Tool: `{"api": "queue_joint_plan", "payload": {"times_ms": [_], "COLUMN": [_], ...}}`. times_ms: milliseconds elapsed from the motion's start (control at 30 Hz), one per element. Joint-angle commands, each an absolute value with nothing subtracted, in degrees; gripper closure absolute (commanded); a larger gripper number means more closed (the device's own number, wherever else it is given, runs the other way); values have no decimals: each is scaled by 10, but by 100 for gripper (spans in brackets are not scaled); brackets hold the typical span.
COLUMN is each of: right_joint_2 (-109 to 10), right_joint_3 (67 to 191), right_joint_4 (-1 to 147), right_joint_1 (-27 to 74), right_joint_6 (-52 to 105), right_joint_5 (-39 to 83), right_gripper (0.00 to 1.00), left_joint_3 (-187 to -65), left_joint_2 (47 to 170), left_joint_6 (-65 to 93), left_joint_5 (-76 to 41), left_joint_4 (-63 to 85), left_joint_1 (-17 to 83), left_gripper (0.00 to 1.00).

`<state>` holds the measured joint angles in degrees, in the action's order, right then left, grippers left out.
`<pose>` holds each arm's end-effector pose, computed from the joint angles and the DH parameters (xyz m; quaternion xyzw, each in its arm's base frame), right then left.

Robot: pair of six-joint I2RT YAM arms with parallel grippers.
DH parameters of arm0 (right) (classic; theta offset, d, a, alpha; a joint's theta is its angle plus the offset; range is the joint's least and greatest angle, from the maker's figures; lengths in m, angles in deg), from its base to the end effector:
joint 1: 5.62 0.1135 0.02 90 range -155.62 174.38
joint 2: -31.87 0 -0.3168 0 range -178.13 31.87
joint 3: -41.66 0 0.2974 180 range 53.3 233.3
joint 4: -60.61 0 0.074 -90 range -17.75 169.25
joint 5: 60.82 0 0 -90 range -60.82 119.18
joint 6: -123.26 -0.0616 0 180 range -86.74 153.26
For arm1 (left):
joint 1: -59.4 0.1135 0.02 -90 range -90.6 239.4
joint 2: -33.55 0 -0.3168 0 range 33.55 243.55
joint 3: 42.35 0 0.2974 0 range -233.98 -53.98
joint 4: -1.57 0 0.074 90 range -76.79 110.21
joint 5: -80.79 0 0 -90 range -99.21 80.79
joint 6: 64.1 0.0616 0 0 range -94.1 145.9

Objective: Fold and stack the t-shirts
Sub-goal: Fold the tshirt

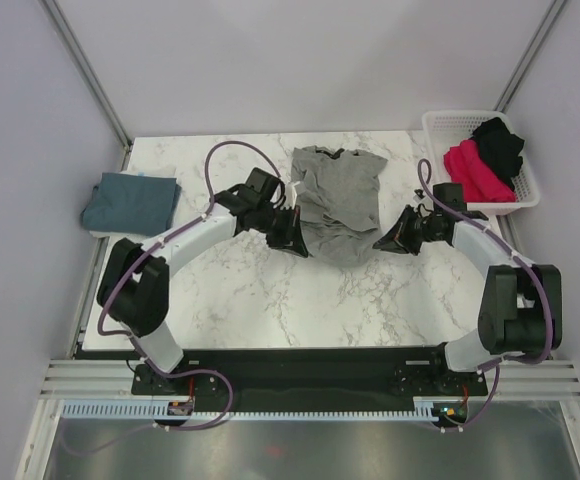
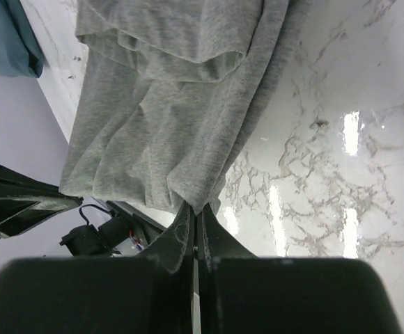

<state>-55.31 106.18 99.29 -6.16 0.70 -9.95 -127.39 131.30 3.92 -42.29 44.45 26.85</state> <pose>0.3376 0.0357 0.2085 0.1806 0.8987 0.3762 0.1347 0.3392 -0.2564 0.2583 0.1682 0.9041 -0.3716 0.1275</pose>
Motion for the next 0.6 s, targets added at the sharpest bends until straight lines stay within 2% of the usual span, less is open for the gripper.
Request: {"api": "queue_joint_plan", "payload": {"times_ms": [0,33,67,100,567], "right_joint_2": [-505,-499,-493,-480,-385], "right_joint_3": [1072,1077,1080,1083,1106], "right_joint_4": [1022,1027,1037,1042,1104], "right_joint_1": [-63,-63,-63,-63,-63], "right_joint_6": [13,14,15,19,69], "right_joint_5": [-110,-111,-111,-109,-83], "right_gripper": [100,100,100,100,100], "left_joint_3": [-1266,-1261,-1259,-1256,-1240], "left_joint_2": [1260,1254,1240,1233,1135], "left_joint_6": [59,59,57,129,171], "left_joint_5": [-431,-431,-484,-483,-454], "left_joint_4": [441,441,446,479,523], "left_joint_1": [257,257,257,257,268], "left_gripper": [98,98,98,98,98]}}
